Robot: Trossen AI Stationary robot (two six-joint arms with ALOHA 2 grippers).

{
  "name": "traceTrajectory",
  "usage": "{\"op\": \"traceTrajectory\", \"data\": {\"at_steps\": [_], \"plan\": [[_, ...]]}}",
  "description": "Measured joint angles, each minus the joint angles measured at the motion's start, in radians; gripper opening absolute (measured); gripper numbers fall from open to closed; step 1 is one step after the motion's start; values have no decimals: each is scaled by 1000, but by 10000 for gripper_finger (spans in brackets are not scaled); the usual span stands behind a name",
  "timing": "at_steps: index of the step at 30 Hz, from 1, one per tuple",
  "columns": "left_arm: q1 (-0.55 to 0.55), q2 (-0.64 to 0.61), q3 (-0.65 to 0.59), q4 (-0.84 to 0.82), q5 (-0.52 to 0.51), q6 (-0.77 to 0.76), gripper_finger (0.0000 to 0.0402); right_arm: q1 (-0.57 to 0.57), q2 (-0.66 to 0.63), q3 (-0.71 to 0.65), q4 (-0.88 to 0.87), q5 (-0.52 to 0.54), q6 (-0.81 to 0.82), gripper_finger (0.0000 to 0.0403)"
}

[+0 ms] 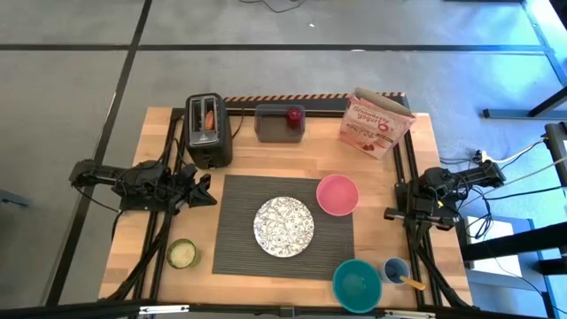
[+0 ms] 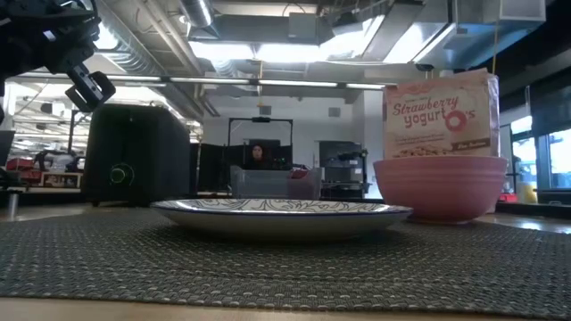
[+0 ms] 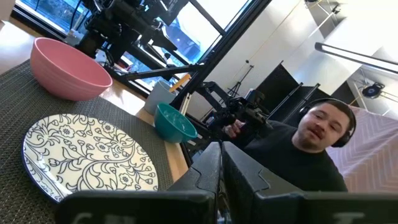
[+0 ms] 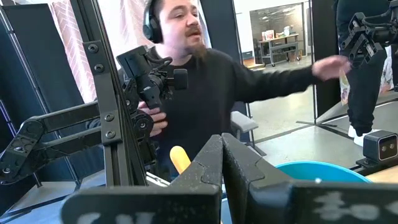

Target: Arrange a breakfast setting

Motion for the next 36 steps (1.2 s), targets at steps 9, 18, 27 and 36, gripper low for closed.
{"op": "traceTrajectory", "data": {"at_steps": [9,18,27,36], "plan": [[0,0,0,9,45,6,11,0,0,0,1,185,-19,0],[1,0,1,92,-498,290,11,0,0,0,-1,721,-45,0],[1,0,0,109,-699,360,11,0,0,0,4,1085,-46,0],[0,0,0,259,-638,444,11,0,0,0,22,1301,-107,0]]}}
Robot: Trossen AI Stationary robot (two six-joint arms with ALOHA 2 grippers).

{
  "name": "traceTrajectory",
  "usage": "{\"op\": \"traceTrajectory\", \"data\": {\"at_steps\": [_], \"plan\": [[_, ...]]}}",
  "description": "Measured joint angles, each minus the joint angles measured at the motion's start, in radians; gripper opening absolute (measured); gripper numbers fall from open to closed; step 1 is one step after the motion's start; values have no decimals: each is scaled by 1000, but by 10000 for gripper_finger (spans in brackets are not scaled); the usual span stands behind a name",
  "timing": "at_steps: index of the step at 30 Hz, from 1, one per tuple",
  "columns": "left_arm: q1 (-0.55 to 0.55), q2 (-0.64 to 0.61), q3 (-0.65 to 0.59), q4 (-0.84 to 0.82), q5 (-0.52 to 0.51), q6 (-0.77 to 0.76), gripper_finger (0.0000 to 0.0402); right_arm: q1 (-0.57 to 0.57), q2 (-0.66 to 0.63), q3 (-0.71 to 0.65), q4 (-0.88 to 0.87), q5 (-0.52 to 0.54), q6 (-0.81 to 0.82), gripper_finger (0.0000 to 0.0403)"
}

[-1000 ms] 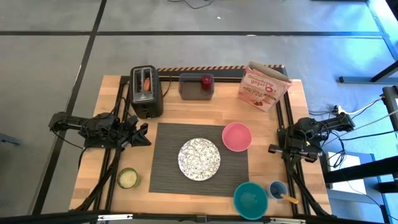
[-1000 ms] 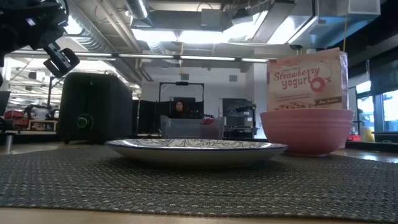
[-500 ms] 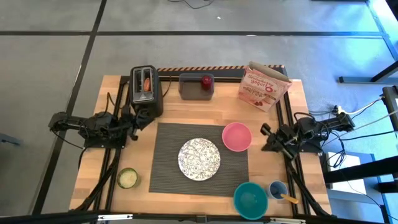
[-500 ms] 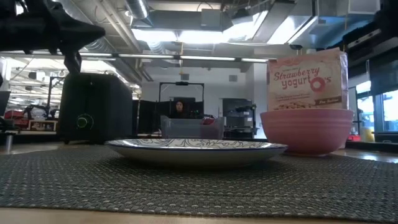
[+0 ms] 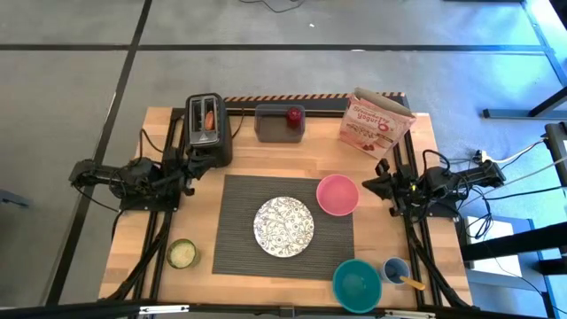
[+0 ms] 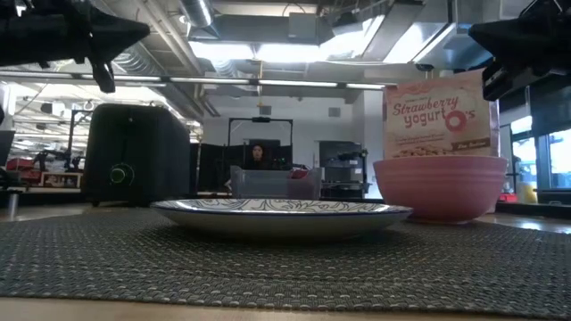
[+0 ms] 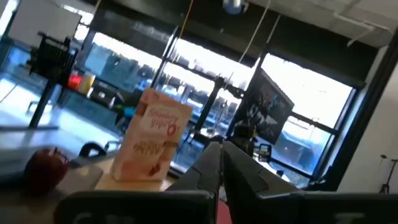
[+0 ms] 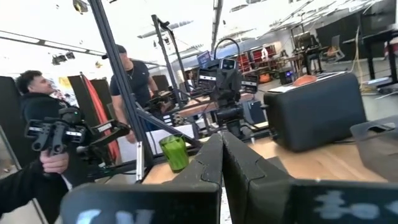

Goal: Arrange a breakfast setting
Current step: Pour the cereal box into the pink bowl

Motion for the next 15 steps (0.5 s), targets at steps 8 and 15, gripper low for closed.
{"op": "traceTrajectory", "data": {"at_steps": [8,15], "plan": [[1,14,25,22,-20,55,11,0,0,0,-11,43,-11,0],[1,181,151,24,-42,129,11,0,0,0,6,69,-45,0]]}}
